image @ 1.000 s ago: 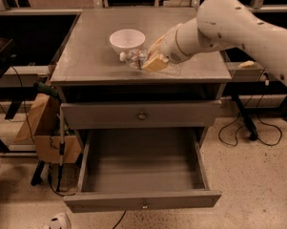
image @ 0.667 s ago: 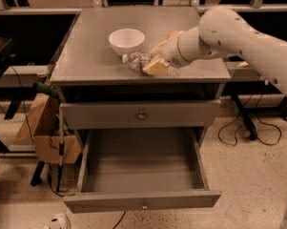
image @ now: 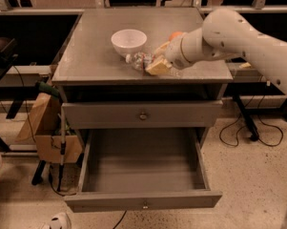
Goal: Pick water bottle from middle drawer and place on counter
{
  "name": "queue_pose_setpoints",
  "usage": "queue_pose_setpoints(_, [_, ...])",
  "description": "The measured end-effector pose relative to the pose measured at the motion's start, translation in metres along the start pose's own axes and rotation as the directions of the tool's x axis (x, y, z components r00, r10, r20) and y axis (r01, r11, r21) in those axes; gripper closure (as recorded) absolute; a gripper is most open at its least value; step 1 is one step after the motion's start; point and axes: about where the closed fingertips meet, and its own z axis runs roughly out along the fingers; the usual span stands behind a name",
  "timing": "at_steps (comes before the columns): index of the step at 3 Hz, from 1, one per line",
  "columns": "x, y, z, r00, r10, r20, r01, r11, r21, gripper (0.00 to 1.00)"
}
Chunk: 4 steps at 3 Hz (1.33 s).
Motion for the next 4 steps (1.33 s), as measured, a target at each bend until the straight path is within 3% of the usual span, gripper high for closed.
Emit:
queue_pose_setpoints(3, [0.009, -0.008, -0.003, 1.0, 0.022, 0.012, -0.022, 0.9997, 0.012, 0.14])
queue_pose_setpoints(4, [0.023, -0.013, -0.005, 0.999, 0.038, 0.014, -0.038, 0.9992, 0.014, 0.0])
